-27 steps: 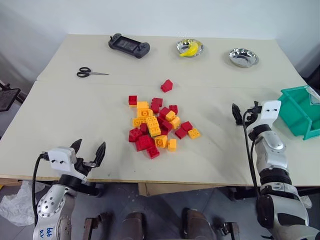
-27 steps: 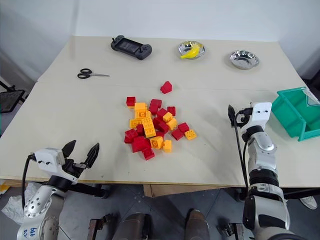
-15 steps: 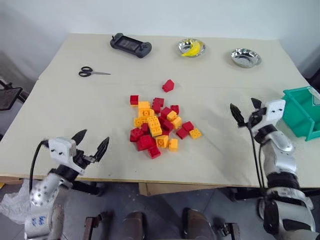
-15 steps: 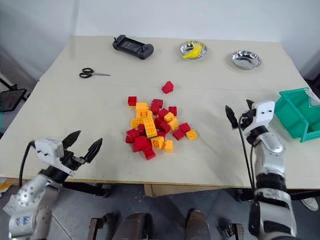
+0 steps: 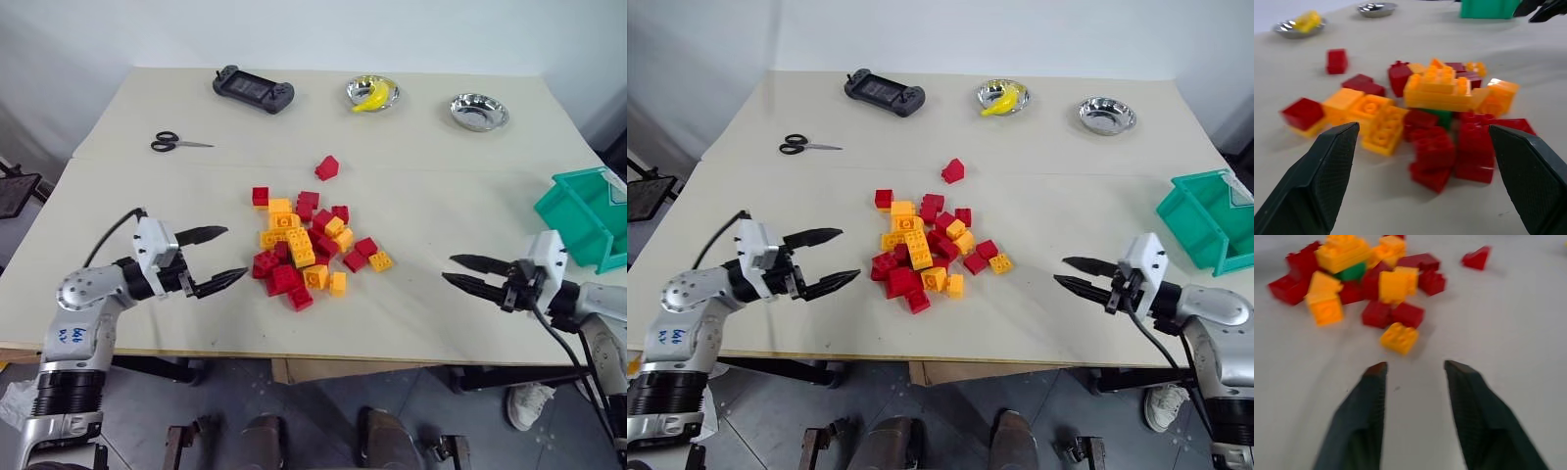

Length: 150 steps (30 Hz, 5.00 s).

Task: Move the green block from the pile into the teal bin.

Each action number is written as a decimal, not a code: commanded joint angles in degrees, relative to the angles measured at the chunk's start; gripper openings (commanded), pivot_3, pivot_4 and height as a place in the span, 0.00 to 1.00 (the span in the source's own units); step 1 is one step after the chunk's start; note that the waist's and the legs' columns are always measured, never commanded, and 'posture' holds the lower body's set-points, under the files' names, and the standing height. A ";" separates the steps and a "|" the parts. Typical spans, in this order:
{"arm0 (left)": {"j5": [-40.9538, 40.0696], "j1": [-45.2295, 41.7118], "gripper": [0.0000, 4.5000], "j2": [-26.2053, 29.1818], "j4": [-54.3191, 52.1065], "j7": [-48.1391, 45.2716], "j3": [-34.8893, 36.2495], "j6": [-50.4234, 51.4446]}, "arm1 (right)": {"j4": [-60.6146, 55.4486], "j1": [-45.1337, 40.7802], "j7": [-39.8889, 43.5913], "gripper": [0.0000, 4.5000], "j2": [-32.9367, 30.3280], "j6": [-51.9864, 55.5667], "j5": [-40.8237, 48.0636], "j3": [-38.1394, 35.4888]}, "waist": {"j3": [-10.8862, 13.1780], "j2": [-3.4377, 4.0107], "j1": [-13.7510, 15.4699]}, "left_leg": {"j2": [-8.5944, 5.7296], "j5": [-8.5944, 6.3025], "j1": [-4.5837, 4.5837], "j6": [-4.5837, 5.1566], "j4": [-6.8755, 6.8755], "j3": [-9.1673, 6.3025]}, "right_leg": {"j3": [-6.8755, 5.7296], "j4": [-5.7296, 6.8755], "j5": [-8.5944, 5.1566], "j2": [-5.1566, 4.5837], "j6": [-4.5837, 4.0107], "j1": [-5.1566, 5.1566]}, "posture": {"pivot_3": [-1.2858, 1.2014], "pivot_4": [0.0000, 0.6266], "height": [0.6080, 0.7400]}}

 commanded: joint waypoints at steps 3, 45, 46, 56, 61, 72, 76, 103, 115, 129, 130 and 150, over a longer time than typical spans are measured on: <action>-0.87 1.64 1.00 -1.55 -2.58 1.00 0.38 0.04 | -15.45 -3.09 -5.48 0.01 6.54 11.23 4.67 8.95 | 0.00 -0.01 0.23 | 0.04 0.01 0.00 -0.01 0.02 -0.01 | 0.01 0.02 0.01 0.04 -0.01 0.00 | 0.52 0.24 1.00; -1.37 10.89 1.00 -2.58 -10.20 10.82 4.74 1.67 | 7.29 -29.48 -11.01 0.01 24.83 4.52 -20.39 27.42 | -0.03 -0.08 -1.77 | 0.13 0.00 -0.18 -0.07 -0.08 0.43 | 0.06 0.36 0.10 0.03 -0.22 -0.75 | 0.52 0.24 1.00; -1.40 11.07 1.00 -2.40 -10.13 10.52 4.85 1.64 | 6.28 -28.87 -10.38 0.01 24.03 4.85 -20.02 26.87 | -0.03 -0.08 -1.55 | 0.13 0.00 -0.18 -0.07 -0.07 0.43 | 0.06 0.35 0.10 0.03 -0.22 -0.75 | 0.52 0.24 1.00; -1.18 13.28 1.00 -0.94 -8.56 7.03 6.42 -2.49 | 9.89 -16.84 3.62 0.01 4.95 -7.42 -12.91 12.13 | -0.03 -0.10 -0.34 | 0.12 -0.01 -0.20 -0.06 -0.04 0.48 | 0.06 0.29 0.11 0.02 -0.22 -0.74 | 0.52 0.24 1.00; -0.98 14.11 1.00 -0.31 -8.55 5.44 5.70 -2.89 | 15.88 -12.50 5.20 0.21 2.08 -10.00 -10.03 5.23 | -0.01 -0.12 -0.18 | 0.14 -0.01 -0.16 -0.06 -0.02 0.55 | 0.07 0.31 0.11 0.02 -0.23 -0.72 | 0.52 0.24 1.00; -1.47 14.58 1.00 -0.99 -11.06 5.14 3.94 -1.35 | 3.09 -25.35 -0.64 1.00 9.18 9.27 -9.92 15.62 | -0.01 -0.12 -1.21 | 0.19 -0.01 -0.14 -0.07 0.01 0.56 | 0.08 0.36 0.12 0.03 -0.24 -0.74 | 0.52 0.24 1.00; -1.41 14.46 1.00 -1.43 -11.18 6.15 3.93 -1.22 | 6.83 -34.84 -1.09 1.00 14.84 11.49 -13.85 22.66 | -0.01 -0.11 -1.11 | 0.19 -0.01 -0.16 -0.07 0.02 0.55 | 0.08 0.37 0.13 0.03 -0.25 -0.75 | 0.52 0.24 1.00; -1.15 15.61 1.00 -2.88 -12.39 8.48 3.54 -2.90 | 41.57 -56.74 2.27 0.80 35.44 3.69 -33.32 37.56 | -0.03 -0.13 -2.55 | 0.17 0.00 -0.17 -0.09 -0.02 0.50 | 0.03 0.43 0.13 0.03 -0.26 -0.79 | 0.52 0.24 1.00; -1.73 13.59 1.00 -4.00 -15.56 8.03 0.38 -1.94 | 36.54 -55.94 5.17 0.47 31.95 0.10 -26.10 27.78 | -0.03 -0.13 -2.49 | 0.16 0.00 -0.19 -0.10 -0.01 0.50 | 0.03 0.41 0.13 0.03 -0.26 -0.80 | 0.52 0.24 1.00; -2.22 -1.40 1.00 -14.70 -12.54 6.59 -11.42 0.84 | 24.99 -32.00 -1.68 0.47 0.20 2.54 -20.69 5.27 | -0.03 -0.16 -0.58 | 0.14 -0.01 -0.20 -0.10 -0.01 0.57 | 0.01 0.31 0.14 0.02 -0.26 -0.74 | 0.52 0.24 1.00; -1.94 -2.44 1.00 -15.52 -11.40 6.58 -11.63 0.43 | 25.19 -29.41 -2.29 0.47 -1.35 2.42 -20.65 4.27 | -0.03 -0.15 -0.44 | 0.14 -0.01 -0.21 -0.09 0.02 0.58 | 0.01 0.30 0.14 0.02 -0.26 -0.73 | 0.52 0.24 1.00; -0.47 -4.36 1.00 -17.73 -8.15 6.16 -12.28 -0.67 | 23.27 -12.63 -9.26 0.99 -4.24 6.57 -14.52 -4.71 | -0.04 -0.15 0.46 | 0.16 -0.01 -0.17 -0.08 0.13 0.67 | 0.07 0.31 0.16 0.02 -0.23 -0.70 | 0.52 0.24 1.00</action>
